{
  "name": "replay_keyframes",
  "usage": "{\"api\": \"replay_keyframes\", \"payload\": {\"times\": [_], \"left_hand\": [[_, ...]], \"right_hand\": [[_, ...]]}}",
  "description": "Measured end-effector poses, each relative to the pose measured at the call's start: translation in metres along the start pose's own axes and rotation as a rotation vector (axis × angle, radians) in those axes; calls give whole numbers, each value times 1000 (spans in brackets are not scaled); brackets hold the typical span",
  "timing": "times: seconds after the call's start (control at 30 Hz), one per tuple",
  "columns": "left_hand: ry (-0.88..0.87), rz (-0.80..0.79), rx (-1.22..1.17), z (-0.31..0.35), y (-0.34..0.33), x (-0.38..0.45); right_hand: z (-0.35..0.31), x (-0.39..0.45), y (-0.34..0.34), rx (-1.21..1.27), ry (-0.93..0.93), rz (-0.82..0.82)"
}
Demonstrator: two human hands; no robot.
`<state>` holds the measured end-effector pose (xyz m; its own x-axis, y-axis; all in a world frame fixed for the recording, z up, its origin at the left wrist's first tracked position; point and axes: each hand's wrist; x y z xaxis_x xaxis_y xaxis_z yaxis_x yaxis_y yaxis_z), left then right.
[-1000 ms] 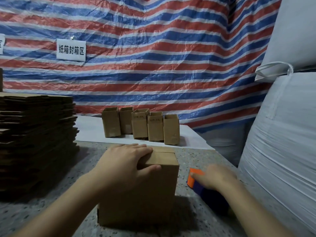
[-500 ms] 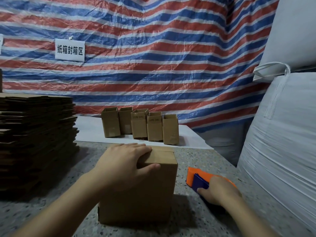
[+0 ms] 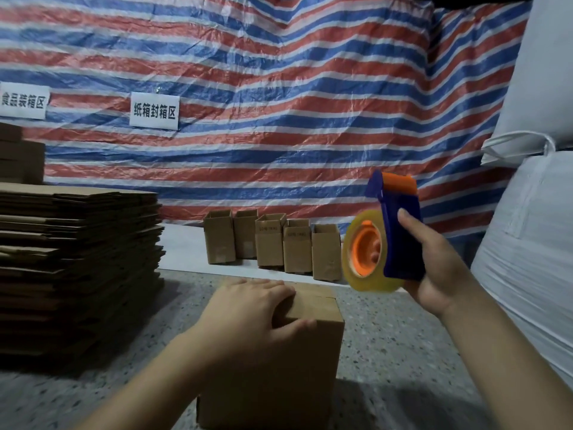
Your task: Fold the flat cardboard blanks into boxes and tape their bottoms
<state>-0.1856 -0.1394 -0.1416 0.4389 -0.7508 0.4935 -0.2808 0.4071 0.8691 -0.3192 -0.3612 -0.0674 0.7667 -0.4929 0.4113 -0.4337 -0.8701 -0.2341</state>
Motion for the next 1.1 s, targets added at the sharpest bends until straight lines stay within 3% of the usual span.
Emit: {"api": "replay_keyframes", "payload": {"times": [0.23,0.67,0.93,1.1], "left_hand": [[53,-41,-179,6,7,1],[127,24,-296,6,6,3],[172,-52,-338,4,9,5],[262,-184,-694,-5,22,6]], "right_hand": [[7,9,-45,286,-78,-148],[33,8,-54,314,-276,-223],[24,16,-62,141,-250,-306],[-1,35,-57,-74,-328,-447]]}}
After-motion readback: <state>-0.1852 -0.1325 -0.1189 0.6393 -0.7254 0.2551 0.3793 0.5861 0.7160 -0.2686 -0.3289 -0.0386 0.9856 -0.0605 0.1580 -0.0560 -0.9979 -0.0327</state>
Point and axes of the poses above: each hand's wrist, its own x-axis towards the middle knuckle, its own y-axis out of the back of the hand, z = x × y, and after that the axes turned 4 degrees about x, right-handed
